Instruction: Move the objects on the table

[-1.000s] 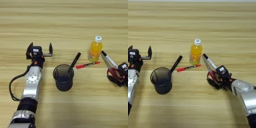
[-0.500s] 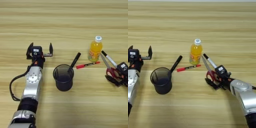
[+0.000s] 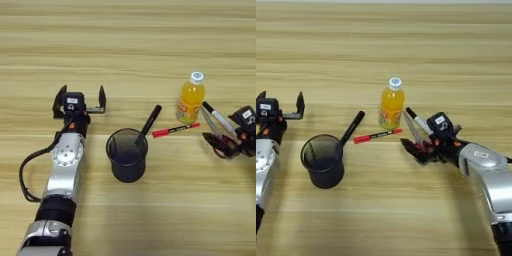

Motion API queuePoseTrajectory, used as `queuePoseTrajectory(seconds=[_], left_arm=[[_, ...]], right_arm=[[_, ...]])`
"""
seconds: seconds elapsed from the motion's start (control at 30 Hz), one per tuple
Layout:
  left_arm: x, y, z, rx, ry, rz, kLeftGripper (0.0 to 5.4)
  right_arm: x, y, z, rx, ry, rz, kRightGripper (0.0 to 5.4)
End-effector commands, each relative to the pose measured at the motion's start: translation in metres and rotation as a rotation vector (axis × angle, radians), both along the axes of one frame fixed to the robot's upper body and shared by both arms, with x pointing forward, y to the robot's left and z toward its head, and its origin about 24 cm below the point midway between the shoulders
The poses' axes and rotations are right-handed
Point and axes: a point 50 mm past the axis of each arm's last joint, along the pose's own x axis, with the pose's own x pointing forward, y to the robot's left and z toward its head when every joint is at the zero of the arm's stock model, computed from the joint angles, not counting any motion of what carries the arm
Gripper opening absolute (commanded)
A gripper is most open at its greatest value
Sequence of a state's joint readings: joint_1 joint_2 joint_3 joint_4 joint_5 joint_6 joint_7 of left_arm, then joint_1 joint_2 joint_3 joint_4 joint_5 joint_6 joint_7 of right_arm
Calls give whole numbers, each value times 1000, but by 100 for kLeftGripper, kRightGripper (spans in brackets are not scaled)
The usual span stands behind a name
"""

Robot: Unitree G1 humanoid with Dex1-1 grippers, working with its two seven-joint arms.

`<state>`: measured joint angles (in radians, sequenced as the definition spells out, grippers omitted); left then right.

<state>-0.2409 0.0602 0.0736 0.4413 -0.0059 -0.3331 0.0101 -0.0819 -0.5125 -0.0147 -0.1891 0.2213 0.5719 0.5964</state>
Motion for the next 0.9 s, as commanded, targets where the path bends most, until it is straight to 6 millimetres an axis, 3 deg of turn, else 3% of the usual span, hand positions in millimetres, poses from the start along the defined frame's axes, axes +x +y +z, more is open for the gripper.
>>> queuePoseTrajectory(seconds=[0.03, 0.17, 0.37, 0.77, 0.9], left_arm=[[0, -1, 0, 4, 1, 1, 540], [0, -1, 0, 4, 0, 2, 540], [0, -1, 0, 5, 0, 4, 540], [-1, 0, 0, 5, 0, 4, 540], [-1, 0, 0, 5, 0, 5, 540]], right_arm=[[11, -16, 15, -20, -38, -35, 538], [18, -30, 13, -27, -32, -49, 538], [28, -44, -4, -20, 19, -74, 538], [44, -50, -22, -44, 55, -109, 538], [41, -53, -31, -62, 89, -113, 499]])
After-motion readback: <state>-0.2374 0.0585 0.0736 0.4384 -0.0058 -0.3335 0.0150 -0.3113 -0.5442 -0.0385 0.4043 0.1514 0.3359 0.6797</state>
